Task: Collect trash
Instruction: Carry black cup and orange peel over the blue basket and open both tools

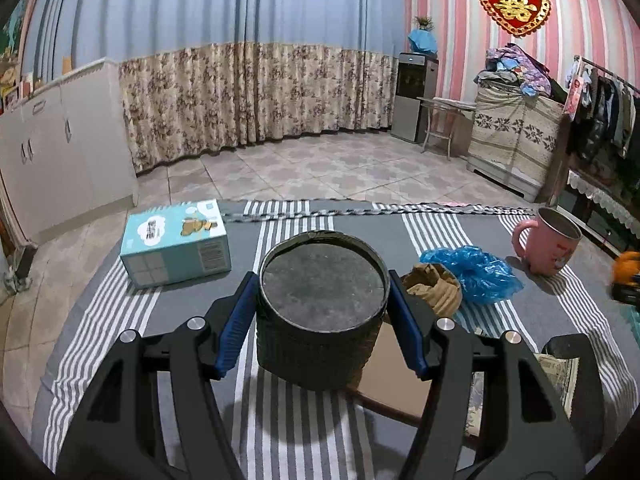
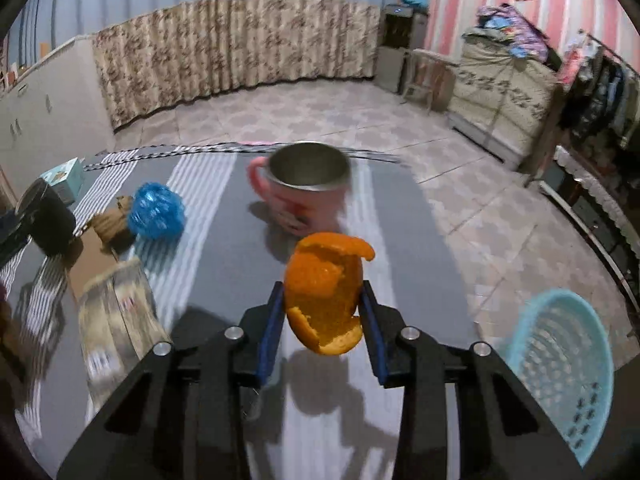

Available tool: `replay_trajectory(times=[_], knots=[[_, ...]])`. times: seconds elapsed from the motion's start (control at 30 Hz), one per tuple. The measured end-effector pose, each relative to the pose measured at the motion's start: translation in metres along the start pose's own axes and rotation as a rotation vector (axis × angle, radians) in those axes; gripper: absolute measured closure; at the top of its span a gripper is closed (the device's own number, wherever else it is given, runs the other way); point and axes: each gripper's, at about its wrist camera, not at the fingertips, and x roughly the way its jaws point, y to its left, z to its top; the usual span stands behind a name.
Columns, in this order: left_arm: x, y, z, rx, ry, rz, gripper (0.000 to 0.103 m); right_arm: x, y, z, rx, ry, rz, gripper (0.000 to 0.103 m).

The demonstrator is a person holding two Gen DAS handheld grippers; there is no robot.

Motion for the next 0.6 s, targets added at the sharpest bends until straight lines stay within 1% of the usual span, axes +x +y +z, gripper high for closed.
replay_trajectory(times=[0.03,0.1,0.2,0.33,0.47,0.53,0.6], knots=[[-0.005,-0.004,0.000,0.004,-0.007,-0.004,0.041,-0.006,-0.008,-0.001,0.005,-0.006,-0.007,0.066],[-0.011,-0.009,0.002,0.009,-0.007,-0.017,0.041,-0.028,-0.033,-0.015,0.016,-0.024,-0.035,0.066],[-0.023,-0.020,0.005,0.008,-0.003,-0.040,0.041,-0.058,-0.068,-0.034,0.035,-0.055,-0.094,0.066],[-0.050,-0.051,0.011,0.054,-0.029,-0.069,0.041,-0.084,-0.122,-0.054,0.097,-0.093,-0.166,0.066],[-0.067,-0.084,0.017,0.080,-0.052,-0.099,0.041,-0.079,-0.164,-0.070,0.196,-0.099,-0.197,0.066],[-0.075,-0.106,0.019,0.094,-0.062,-0.124,0.041,-0.076,-0.182,-0.070,0.207,-0.102,-0.238,0.066],[-0.081,-0.132,0.021,0.102,-0.070,-0.157,0.041,-0.072,-0.195,-0.071,0.246,-0.115,-0.274,0.066]])
